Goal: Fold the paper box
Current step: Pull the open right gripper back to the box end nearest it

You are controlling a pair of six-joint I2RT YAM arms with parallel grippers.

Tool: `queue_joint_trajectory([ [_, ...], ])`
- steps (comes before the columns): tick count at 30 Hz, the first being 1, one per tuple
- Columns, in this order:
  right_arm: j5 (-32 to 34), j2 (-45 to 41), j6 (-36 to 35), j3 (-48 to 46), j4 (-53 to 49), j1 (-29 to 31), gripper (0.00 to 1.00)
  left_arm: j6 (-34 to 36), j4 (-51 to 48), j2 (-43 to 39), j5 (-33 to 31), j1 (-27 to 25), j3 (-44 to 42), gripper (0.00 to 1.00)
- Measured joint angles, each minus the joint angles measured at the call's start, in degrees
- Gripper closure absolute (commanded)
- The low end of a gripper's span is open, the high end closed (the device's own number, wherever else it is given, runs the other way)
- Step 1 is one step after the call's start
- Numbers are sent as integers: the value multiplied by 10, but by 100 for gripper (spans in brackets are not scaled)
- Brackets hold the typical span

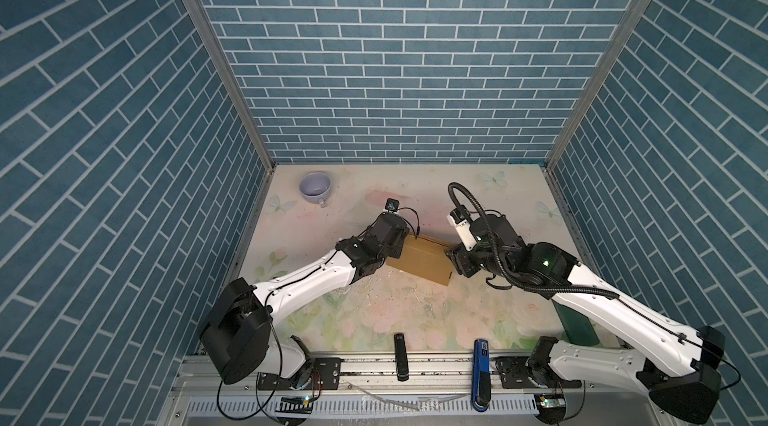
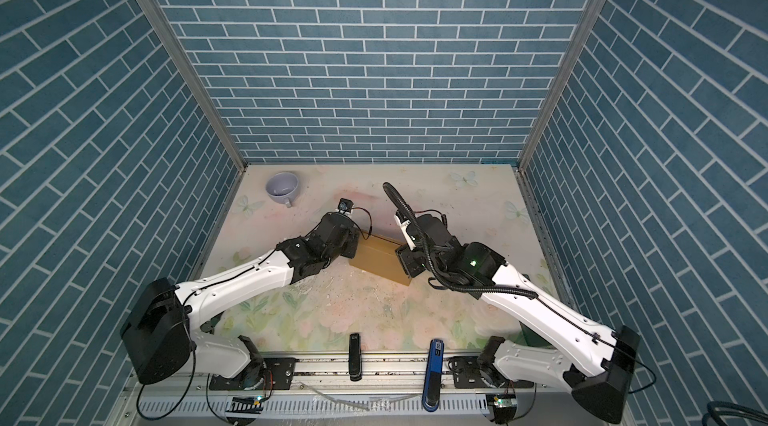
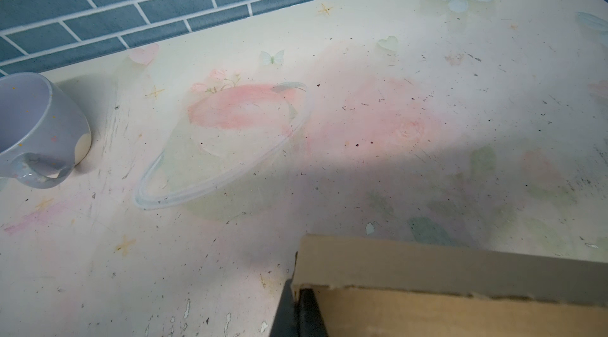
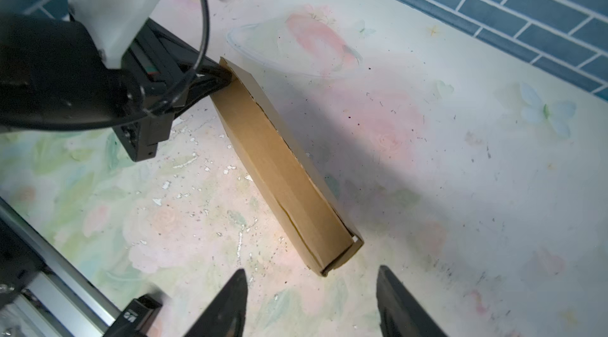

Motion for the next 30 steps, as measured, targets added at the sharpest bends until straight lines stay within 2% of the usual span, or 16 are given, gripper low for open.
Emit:
queue_joint_trajectory([
  [6,-19,-26,97,-51,3,-9,42,0,3,-1,0,0,-2,100],
  [15,-61,-35,212,-120,77,-33,45,0,5,-3,0,0,-5,100],
  [20,-68,-39,238,-126,96,-49,46,0,8,-5,1,0,-9,100],
  [30,-94,-31,244,-144,134,-76,48,0,9,-5,1,0,-9,100],
])
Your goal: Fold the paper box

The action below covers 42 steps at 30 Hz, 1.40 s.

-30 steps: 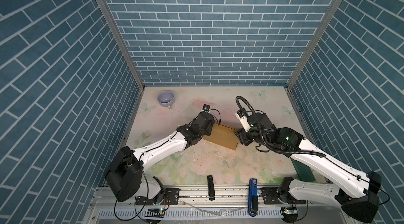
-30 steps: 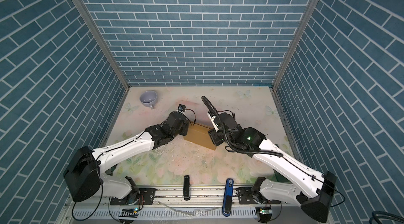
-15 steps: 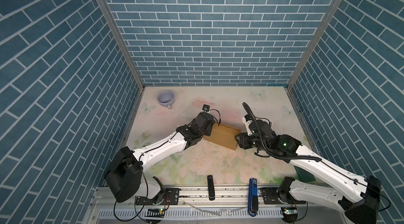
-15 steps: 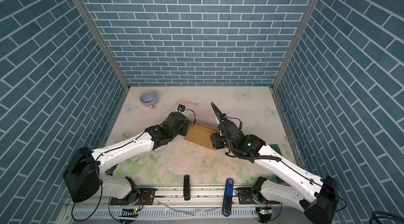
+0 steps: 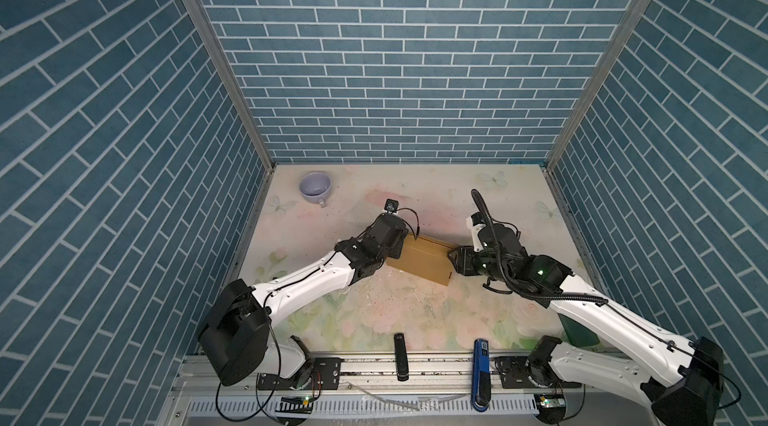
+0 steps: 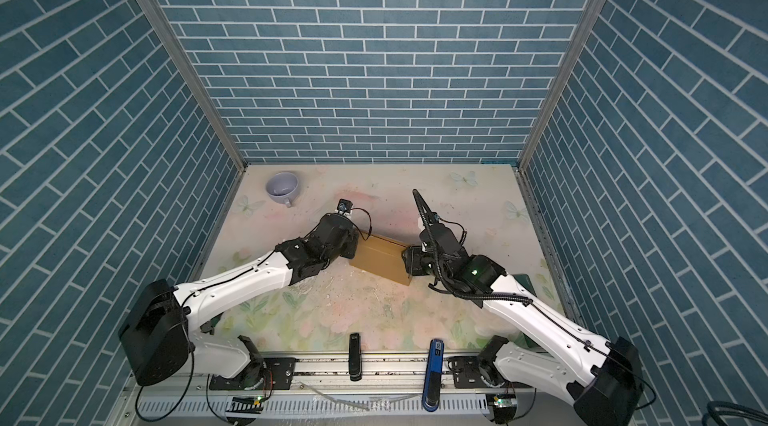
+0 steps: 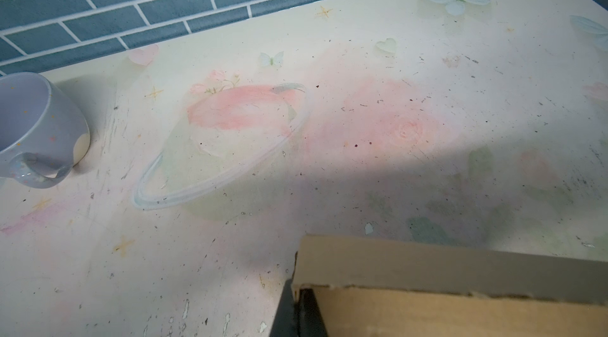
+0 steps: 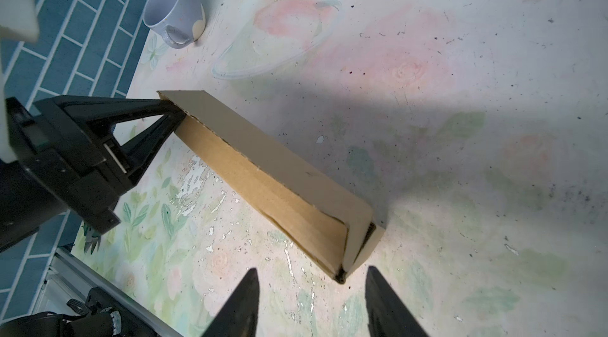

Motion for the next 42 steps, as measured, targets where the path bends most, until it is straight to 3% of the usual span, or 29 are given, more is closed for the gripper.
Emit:
queue_joint_trajectory([
  [42,-46,79,14,-1,86,-14,55,-2,-7,0,-45,2,-5,100],
])
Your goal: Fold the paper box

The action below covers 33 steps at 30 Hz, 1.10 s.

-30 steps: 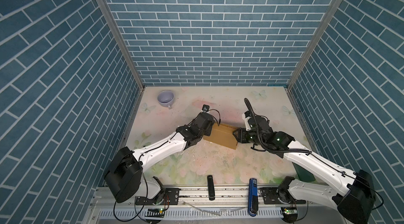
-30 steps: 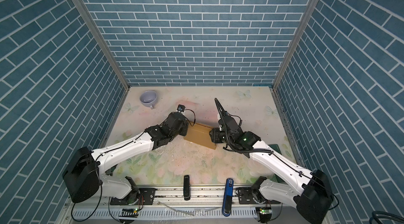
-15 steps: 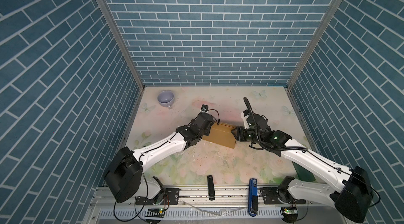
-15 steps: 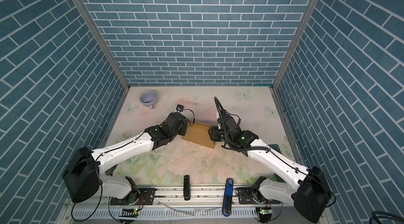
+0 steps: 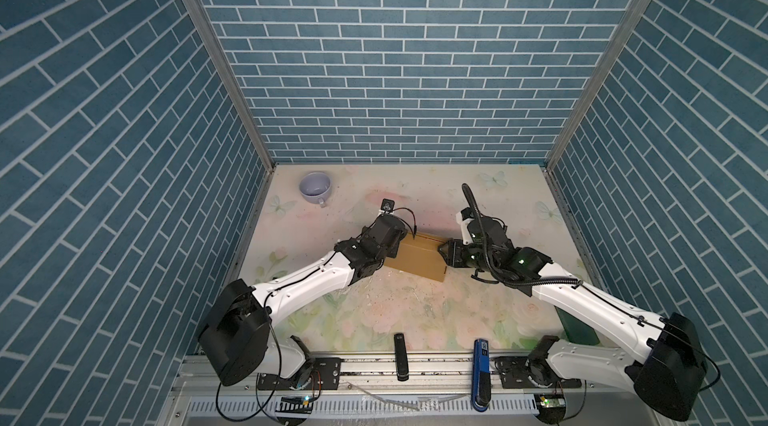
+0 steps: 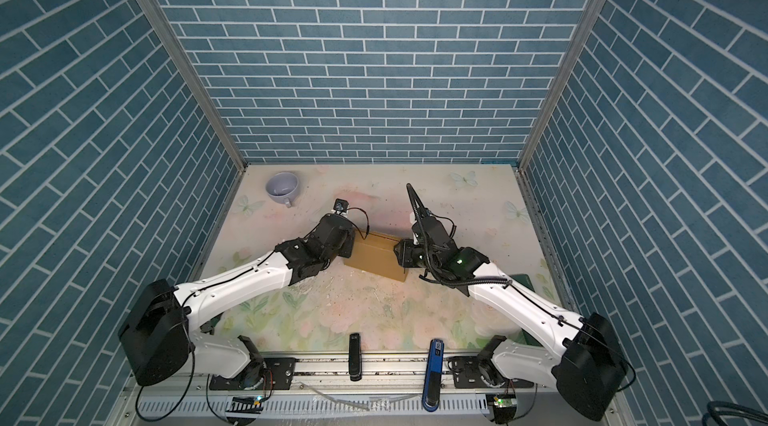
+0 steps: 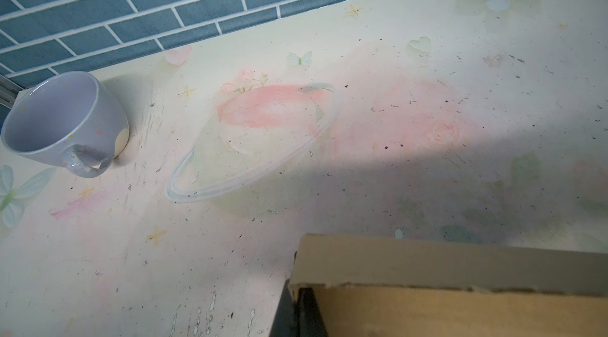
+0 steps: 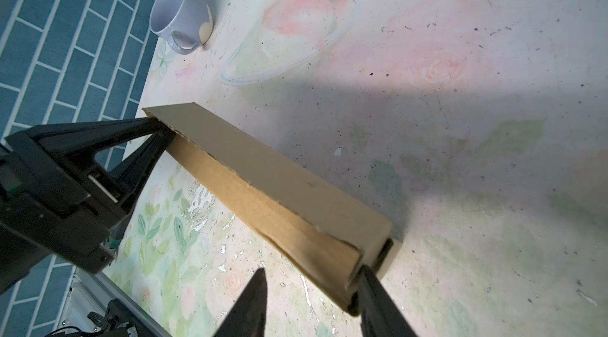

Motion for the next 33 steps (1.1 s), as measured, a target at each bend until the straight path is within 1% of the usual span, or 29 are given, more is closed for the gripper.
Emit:
queue_joint_trajectory([
  [4,11,-6,-29,0,-33,6,54,0,11,-1,3,-1,-5,100],
  [11,49,-44,-126,16,-146,10,47,-2,18,-6,4,-2,-13,100],
  [15,76,-64,-190,57,-199,13,39,-4,20,-9,4,-2,-16,100],
  [19,111,-65,-278,93,-224,34,38,-7,23,-13,5,-2,-21,100],
  [22,141,-42,-343,113,-239,55,36,-8,25,-16,6,-3,-24,100],
  [27,195,22,-442,136,-242,86,31,-10,30,-21,6,-4,-31,100],
  [33,234,89,-520,159,-232,103,25,-10,39,-24,6,-4,-38,100],
])
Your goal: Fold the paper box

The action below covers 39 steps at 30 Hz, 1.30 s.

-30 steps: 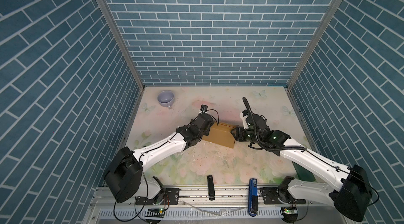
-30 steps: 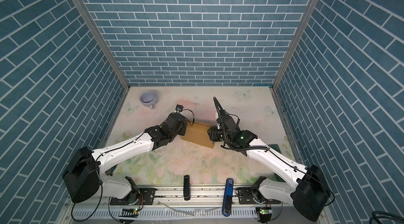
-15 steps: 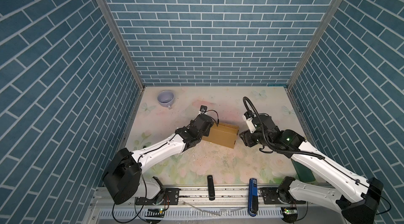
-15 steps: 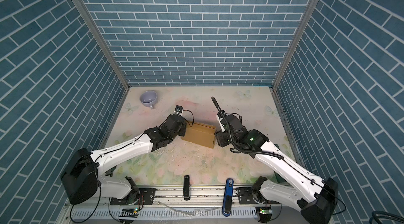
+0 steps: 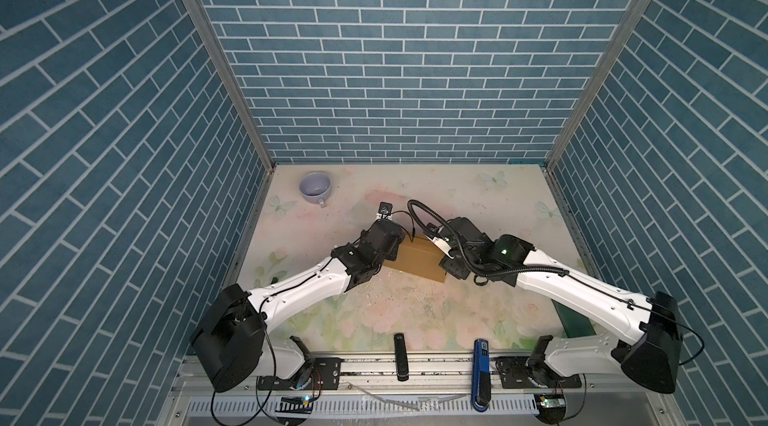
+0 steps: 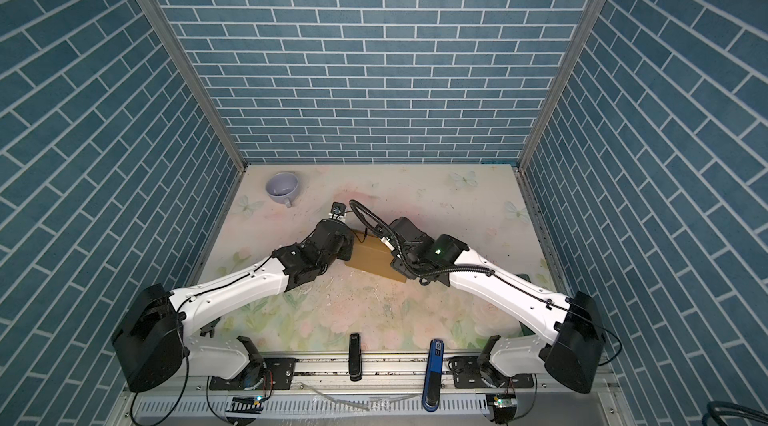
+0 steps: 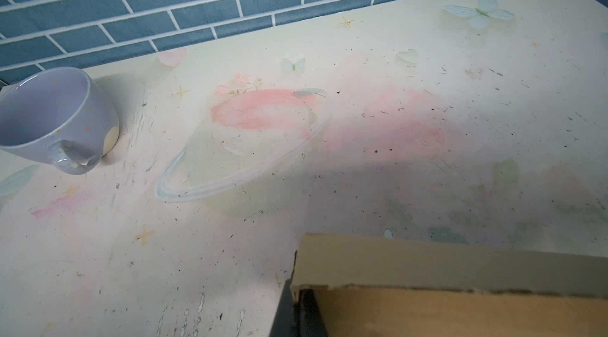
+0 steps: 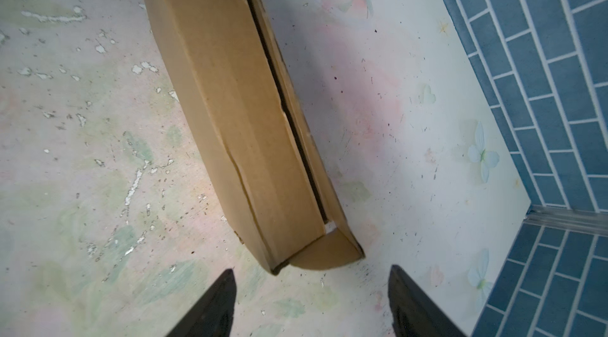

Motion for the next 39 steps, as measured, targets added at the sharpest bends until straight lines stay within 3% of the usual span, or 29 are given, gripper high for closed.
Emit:
queue_joint_trajectory([
  [13,12,53,-69,51,3,5,21,0,10,-13,2,-2,-16,100],
  [39,-22,86,-64,28,37,5,27,-1,10,-13,1,-2,-16,100],
])
